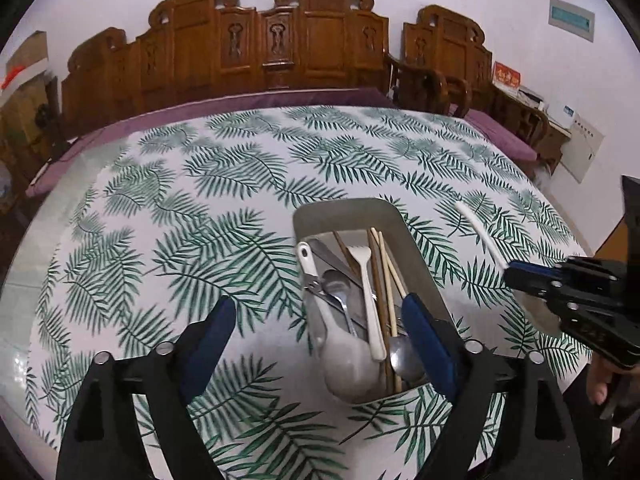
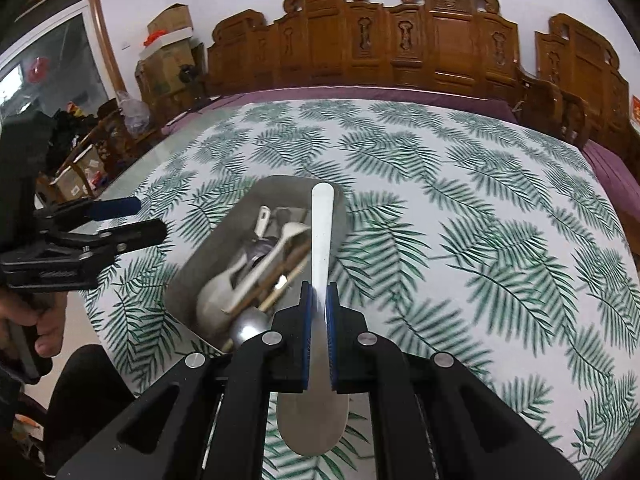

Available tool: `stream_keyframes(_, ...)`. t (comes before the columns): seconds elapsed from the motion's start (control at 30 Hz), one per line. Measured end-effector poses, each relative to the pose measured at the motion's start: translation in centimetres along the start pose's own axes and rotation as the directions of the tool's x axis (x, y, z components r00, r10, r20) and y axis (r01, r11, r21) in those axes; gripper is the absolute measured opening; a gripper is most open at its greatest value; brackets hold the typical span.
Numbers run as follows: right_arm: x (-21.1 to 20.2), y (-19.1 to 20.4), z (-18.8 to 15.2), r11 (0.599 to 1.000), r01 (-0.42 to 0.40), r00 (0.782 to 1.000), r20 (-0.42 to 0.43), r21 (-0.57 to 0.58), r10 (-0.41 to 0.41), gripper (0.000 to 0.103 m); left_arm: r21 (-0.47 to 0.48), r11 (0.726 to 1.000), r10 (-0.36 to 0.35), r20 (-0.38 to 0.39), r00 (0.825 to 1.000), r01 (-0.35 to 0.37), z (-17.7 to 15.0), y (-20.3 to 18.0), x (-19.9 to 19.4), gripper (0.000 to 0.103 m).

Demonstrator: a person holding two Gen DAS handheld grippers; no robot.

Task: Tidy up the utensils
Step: 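Lower both white spoons into the grey tray and open both tools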

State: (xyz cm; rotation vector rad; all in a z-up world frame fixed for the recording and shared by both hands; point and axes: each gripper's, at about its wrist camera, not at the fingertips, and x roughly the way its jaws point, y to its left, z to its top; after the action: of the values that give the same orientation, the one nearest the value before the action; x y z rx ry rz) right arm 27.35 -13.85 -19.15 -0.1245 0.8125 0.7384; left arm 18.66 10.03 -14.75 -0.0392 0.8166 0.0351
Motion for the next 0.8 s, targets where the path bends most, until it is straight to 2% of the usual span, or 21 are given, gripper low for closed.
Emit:
stream_keyframes(0.1, 0.8, 0.9, 0.7, 1.0, -0.015, 1.0, -0.006, -0.008, 0.015, 0.008, 0.001, 1.0, 0.003, 0.014, 1.0, -0.003, -0.1, 0.5, -1.0, 0.089)
stream_keyframes(0.5, 4.9, 3.2, 3.4, 0.997, -0.076, 0.996, -0.049, 0.007, 0.076, 0.008, -0.001, 1.0, 0.025, 0.025, 0.999, -0.025, -1.2, 2.4, -2.5, 0.089)
stream_keyframes(0.8, 8.8, 4.1, 4.8, 0.994, -0.096, 0.99, -0.099, 0.052, 0.101, 0.008, -0.024, 0.999, 0.037, 0.002, 0.999, -0.037, -2.0, 3.5, -1.8, 0.089)
